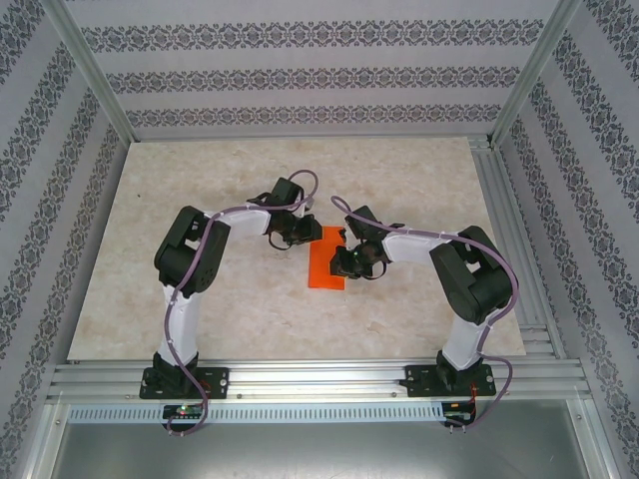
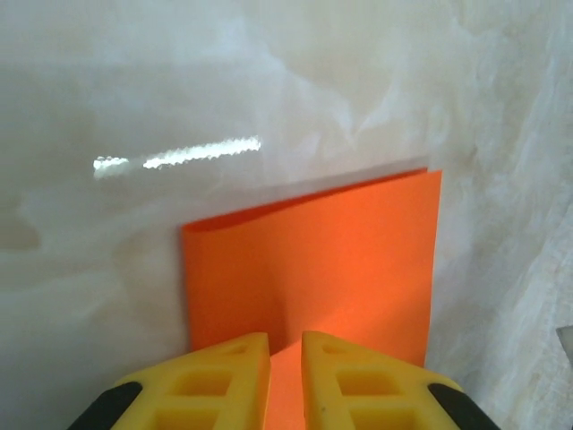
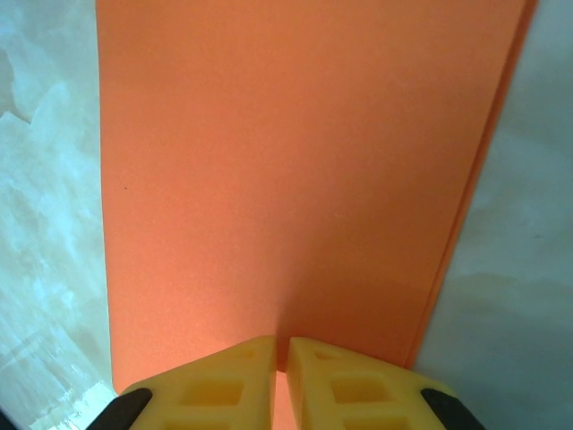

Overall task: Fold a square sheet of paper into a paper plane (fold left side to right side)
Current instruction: First fold the square sheet of paper in half at the center of the table.

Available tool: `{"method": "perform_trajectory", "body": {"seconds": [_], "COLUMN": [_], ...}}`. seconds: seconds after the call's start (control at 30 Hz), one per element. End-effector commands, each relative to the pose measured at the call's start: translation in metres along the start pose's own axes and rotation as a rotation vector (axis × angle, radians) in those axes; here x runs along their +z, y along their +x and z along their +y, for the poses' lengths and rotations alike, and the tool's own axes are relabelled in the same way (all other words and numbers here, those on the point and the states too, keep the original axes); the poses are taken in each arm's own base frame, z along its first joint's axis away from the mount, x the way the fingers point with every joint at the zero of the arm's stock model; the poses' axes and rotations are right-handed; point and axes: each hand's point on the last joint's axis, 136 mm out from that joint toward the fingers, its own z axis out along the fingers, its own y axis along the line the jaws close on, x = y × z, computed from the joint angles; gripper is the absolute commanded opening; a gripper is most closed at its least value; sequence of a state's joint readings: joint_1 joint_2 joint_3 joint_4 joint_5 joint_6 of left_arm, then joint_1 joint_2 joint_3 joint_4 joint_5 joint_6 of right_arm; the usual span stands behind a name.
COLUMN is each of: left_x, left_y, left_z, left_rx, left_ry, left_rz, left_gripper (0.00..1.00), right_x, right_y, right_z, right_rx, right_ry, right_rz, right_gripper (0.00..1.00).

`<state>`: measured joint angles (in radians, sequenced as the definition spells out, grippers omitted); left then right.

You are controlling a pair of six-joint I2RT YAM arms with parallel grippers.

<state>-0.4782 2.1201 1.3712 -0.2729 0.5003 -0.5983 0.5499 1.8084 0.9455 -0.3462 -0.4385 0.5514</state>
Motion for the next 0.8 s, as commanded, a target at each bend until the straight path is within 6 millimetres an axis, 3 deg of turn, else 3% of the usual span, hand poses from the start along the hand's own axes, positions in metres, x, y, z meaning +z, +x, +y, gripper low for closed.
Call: {"method": "perform_trajectory", "body": {"seconds": [0.0,0.4,0.5,0.6,0.77], "left_x": [-0.002,0.005,0.001,-0.018,-0.072], "left_y": [-0.041,-0.08,-0.088,-0.101,-0.11], "left_z": [0.034,0.037,0.038,0.027,-0.002], "left_rx": [-0.013,0.005,0.004,0.023,0.085], "left_ry": [-0.094,-0.174,-0.177,-0.167,-0.157], "left_rz": [-0.117,-0.142,-0.145,-0.167,-0.232], "left_gripper": [0.21,0.21,0.21,0.22,0.26], "right_x": [0.017,0.015,0.015,0.01,-0.019], "right_y": [0.052,0.056,0.051,0.037,-0.001], "right_z": [-0.061,-0.06,-0.052,-0.036,0.005], "right_rx": [0.061,0.05,0.046,0.026,-0.043], "right_ry": [0.228,0.231,0.193,0.143,0.047], "right_rz": [0.147,0.143,0.128,0.082,-0.034], "right_gripper": [0.15,0.16,0.16,0.18,0.26]}}
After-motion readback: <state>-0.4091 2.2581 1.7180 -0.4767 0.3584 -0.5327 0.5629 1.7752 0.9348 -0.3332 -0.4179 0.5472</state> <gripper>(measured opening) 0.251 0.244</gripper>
